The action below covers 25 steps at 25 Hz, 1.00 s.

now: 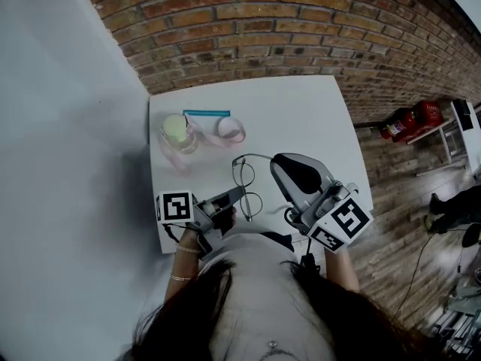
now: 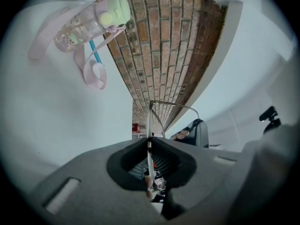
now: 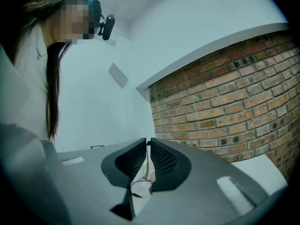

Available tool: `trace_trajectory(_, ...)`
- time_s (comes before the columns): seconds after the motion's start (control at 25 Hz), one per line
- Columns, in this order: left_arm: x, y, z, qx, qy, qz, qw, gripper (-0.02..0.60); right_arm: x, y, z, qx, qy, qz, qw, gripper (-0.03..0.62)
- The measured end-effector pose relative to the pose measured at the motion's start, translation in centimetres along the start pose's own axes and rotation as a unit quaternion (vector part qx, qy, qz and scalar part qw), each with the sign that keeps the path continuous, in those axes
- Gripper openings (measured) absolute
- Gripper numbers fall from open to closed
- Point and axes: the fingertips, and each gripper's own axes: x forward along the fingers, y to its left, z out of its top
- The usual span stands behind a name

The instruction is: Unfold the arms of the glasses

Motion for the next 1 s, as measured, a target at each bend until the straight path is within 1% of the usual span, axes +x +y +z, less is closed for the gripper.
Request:
trace_trajectory(0.08,-0.3,0.8,-0.1,0.013,0.008,0.018,0.9997,0.021,0.0,-0.1,-0.1,0.0,0.0,-0.003,1.0,0.035)
trace_trajectory(0.28,0.0,0.4,-0.3,0.008,0.015,0.006,0.9998,0.021,0.0,-0.6,-0.1,0.003,-0.002,-0.009,1.0,0.035)
trace_trajectory(0.4,-0.4,1.4,-0.3,0.025,0.025,0.032,0.9989,0.022,0.0,-0.9,-0.2,0.006,-0.003,-0.013,1.0,0.035)
trace_trajectory(0.44,-0.3,1.4,-0.4,0.024,0.026,0.031,0.9989,0.022,-0.1,-1.0,-0.2,0.006,-0.003,-0.014,1.0,0.035)
trace_trajectory(0.52,0.1,0.6,-0.6,0.011,0.025,0.009,0.9996,0.021,-0.1,-1.1,-0.3,0.006,-0.003,-0.016,1.0,0.037)
trace_trajectory(0.56,0.2,0.7,-0.6,0.01,0.027,0.008,0.9996,0.021,-0.1,-1.2,-0.3,0.007,-0.003,-0.017,1.0,0.037)
trace_trajectory(0.68,-0.2,1.8,-0.6,0.031,0.036,0.035,0.9983,0.022,-0.2,-1.5,-0.4,0.009,-0.004,-0.02,1.0,0.037)
trace_trajectory(0.92,-0.1,1.4,-1.1,0.03,0.042,0.03,0.9982,0.023,-0.4,-1.6,-0.3,0.01,-0.003,-0.021,1.0,0.038)
trace_trajectory(0.96,-0.2,1.5,-1.0,0.031,0.042,0.035,0.998,0.023,-0.4,-1.6,-0.3,0.011,-0.003,-0.02,1.0,0.038)
trace_trajectory(1.0,-0.4,1.8,-0.8,0.04,0.042,0.049,0.9971,0.023,-0.4,-1.6,-0.3,0.011,-0.002,-0.019,1.0,0.038)
